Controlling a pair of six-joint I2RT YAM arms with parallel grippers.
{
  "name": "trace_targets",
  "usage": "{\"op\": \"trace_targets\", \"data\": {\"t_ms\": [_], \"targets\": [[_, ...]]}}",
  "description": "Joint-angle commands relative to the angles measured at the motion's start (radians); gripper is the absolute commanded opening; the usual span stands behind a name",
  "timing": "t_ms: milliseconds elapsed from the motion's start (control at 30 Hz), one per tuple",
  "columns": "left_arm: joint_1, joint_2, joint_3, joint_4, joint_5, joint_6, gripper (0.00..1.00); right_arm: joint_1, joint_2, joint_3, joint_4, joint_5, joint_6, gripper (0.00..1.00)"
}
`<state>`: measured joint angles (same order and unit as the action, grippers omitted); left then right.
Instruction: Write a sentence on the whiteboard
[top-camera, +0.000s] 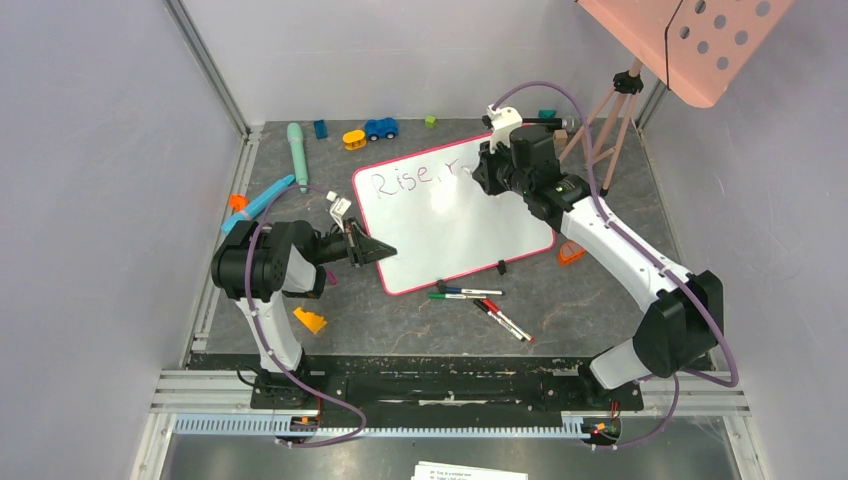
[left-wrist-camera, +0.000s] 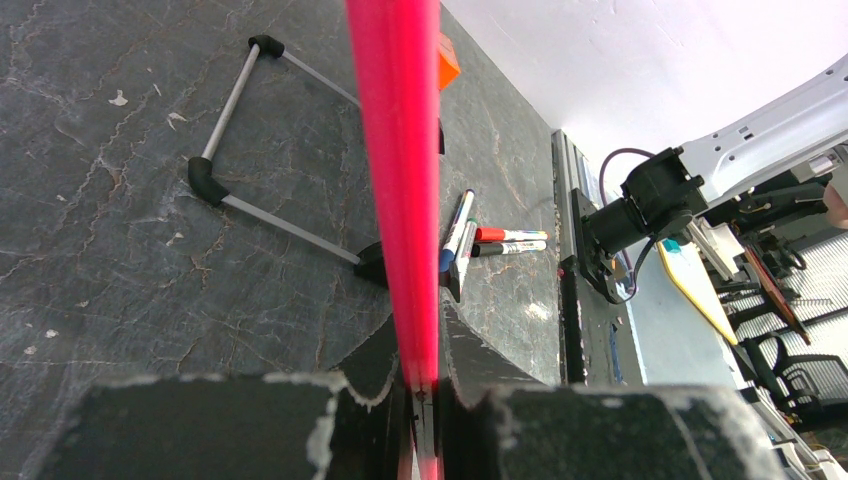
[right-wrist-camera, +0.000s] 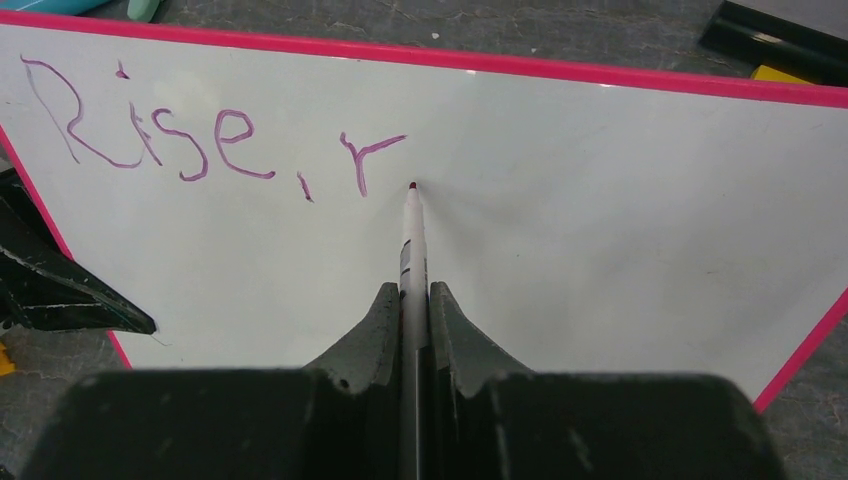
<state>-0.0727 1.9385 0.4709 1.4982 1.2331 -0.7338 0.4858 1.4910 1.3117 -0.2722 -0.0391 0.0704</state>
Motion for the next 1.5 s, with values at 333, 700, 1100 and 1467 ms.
{"op": "trace_targets", "data": {"t_ms": [333,700,1100,1467], "targets": [[-0.024,0.004,-0.014,0.059,0.079,0.091,0.05,-0.006,0.021,0.027,0.03,-0.003,0.005,0.0],[-0.024,0.001,-0.014,0.059,0.078,0.09,0.05,-0.01,0.031,0.044,-0.008,0.058,-0.006,0.0],[-0.024,0.003,-0.015,0.059,0.078,0.091,0.05,-0.025,0.04,0.067,-0.041,0.095,-0.004,0.0],[-0.024,0.001,-0.016,0.059,0.078,0.093,0.05,-0.025,0.072,0.114,-0.021,0.055,0.003,0.0]]}}
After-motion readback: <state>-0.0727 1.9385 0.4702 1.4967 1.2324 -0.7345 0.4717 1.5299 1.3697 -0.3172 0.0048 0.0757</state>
